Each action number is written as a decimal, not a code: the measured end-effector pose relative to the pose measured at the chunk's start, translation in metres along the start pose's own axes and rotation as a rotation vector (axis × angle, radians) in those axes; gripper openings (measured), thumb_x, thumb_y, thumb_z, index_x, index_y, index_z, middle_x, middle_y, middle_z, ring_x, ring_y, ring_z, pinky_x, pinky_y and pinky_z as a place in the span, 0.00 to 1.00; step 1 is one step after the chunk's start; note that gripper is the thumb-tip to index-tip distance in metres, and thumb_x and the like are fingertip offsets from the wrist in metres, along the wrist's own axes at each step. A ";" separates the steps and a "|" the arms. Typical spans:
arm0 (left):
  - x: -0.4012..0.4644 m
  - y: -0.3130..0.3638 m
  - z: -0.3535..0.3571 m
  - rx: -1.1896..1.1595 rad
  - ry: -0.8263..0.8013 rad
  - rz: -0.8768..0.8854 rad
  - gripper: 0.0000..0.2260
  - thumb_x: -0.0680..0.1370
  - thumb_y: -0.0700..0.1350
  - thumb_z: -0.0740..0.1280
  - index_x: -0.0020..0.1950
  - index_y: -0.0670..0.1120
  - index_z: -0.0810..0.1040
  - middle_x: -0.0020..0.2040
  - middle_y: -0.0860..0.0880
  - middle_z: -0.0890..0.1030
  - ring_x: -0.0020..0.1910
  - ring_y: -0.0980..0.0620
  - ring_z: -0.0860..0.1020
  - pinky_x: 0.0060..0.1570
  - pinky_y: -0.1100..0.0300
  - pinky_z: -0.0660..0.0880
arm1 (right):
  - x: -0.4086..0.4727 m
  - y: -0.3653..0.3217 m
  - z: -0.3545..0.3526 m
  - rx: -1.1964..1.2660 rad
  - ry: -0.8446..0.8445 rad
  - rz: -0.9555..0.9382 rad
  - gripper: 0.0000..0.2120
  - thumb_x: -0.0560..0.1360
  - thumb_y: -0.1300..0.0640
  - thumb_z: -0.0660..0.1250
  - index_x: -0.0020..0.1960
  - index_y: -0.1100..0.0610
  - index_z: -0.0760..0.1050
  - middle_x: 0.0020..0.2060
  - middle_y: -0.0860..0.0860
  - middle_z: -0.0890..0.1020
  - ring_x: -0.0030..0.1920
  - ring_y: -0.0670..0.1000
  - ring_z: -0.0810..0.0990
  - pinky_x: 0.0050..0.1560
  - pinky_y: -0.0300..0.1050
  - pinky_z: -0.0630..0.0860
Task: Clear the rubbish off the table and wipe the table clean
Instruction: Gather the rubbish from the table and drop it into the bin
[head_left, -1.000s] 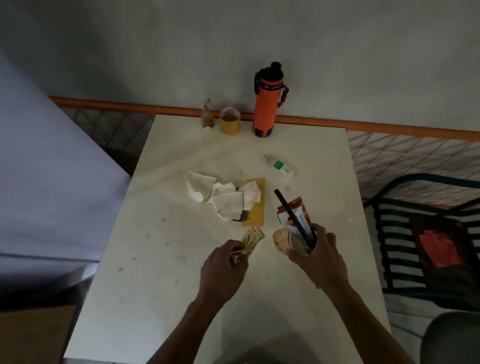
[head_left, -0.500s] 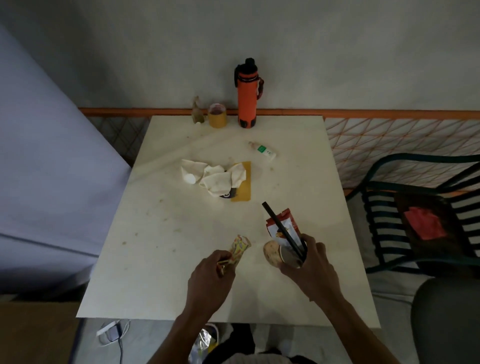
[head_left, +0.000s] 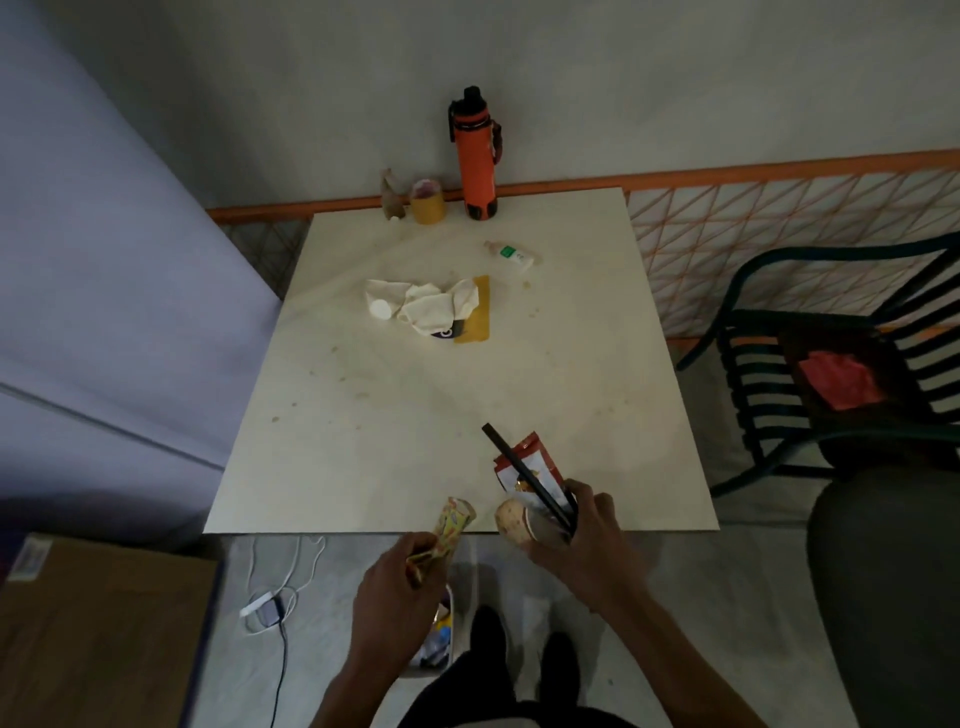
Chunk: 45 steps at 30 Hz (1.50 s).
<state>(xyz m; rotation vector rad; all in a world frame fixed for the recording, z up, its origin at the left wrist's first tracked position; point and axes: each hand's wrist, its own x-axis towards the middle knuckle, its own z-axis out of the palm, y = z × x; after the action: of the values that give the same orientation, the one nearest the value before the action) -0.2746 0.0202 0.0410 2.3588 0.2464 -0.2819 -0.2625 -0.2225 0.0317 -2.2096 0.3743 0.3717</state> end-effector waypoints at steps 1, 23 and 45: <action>-0.003 -0.004 -0.001 0.003 0.010 -0.004 0.06 0.77 0.51 0.72 0.52 0.58 0.80 0.42 0.61 0.84 0.39 0.62 0.81 0.42 0.56 0.79 | -0.001 0.001 0.002 0.005 -0.008 -0.002 0.41 0.62 0.36 0.73 0.68 0.42 0.58 0.56 0.46 0.67 0.48 0.51 0.79 0.48 0.52 0.82; -0.062 -0.197 -0.118 -0.014 -0.096 -0.002 0.04 0.77 0.55 0.71 0.50 0.60 0.77 0.37 0.58 0.81 0.34 0.59 0.78 0.34 0.58 0.73 | -0.143 -0.061 0.192 -0.022 -0.051 0.265 0.44 0.63 0.36 0.74 0.73 0.44 0.58 0.63 0.47 0.69 0.59 0.53 0.78 0.56 0.50 0.76; -0.143 -0.200 -0.098 0.051 -0.211 -0.081 0.08 0.76 0.45 0.72 0.46 0.59 0.78 0.36 0.64 0.81 0.35 0.62 0.79 0.35 0.59 0.73 | -0.227 0.000 0.222 0.124 -0.085 0.334 0.39 0.61 0.35 0.74 0.67 0.43 0.63 0.56 0.46 0.69 0.50 0.51 0.78 0.48 0.46 0.73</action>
<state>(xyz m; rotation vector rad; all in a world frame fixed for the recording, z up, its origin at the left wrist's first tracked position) -0.4504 0.2169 0.0180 2.3496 0.2361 -0.5786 -0.5001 -0.0164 -0.0137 -2.0033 0.7038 0.6036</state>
